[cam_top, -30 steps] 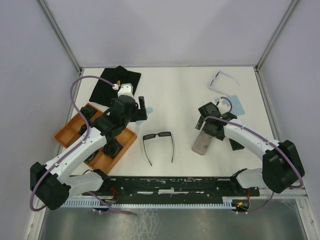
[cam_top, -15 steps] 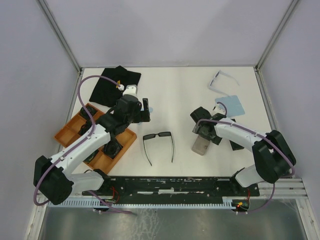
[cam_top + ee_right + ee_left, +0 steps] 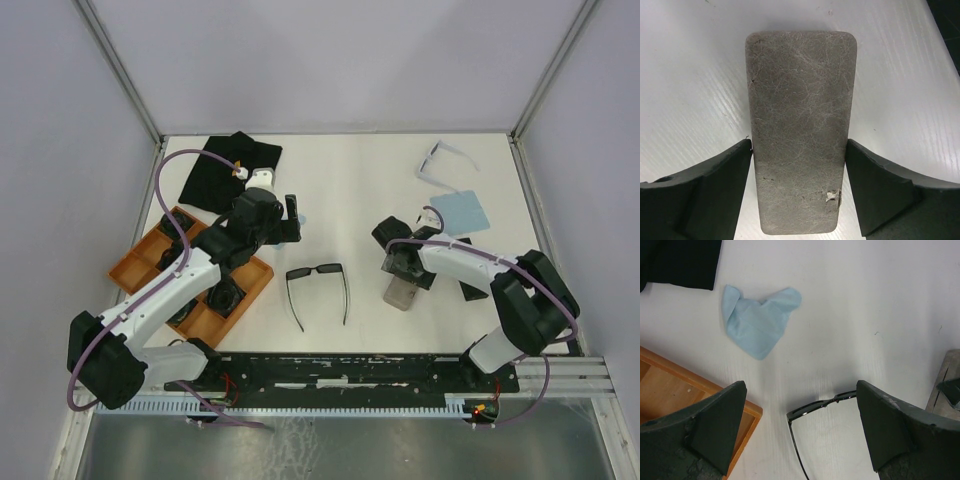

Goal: Organize the sunglasses
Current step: Pick up the sunglasses case from the center of the board.

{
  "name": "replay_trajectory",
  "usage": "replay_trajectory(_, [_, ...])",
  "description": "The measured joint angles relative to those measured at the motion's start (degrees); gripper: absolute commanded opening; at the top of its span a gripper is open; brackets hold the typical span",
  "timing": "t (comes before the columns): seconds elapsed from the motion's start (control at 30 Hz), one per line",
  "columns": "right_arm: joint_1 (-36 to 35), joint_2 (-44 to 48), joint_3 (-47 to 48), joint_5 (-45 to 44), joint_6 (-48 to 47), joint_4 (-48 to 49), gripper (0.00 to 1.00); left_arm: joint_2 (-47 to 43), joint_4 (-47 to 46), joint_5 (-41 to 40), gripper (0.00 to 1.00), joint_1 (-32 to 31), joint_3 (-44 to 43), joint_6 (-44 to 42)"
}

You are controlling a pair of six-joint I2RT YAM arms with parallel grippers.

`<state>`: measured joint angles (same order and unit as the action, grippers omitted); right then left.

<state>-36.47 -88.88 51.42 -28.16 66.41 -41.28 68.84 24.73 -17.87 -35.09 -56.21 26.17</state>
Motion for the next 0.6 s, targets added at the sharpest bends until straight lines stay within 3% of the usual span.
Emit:
replay_trajectory(0.2, [-0.3, -0.5, 0.1, -0.2, 0.2, -0.5, 0.65, 0.0, 0.0, 0.0, 0.97, 0.0, 0.0, 0.0])
replay_trajectory(0.43, [-0.3, 0.2, 0.1, -0.3, -0.7, -0.7, 0.37, 0.0, 0.0, 0.0, 0.97, 0.0, 0.0, 0.0])
replay_trajectory(0.6, [-0.3, 7.0, 0.1, -1.0, -4.5, -1.0, 0.06, -1.0, -1.0, 0.1, 0.97, 0.0, 0.2, 0.0])
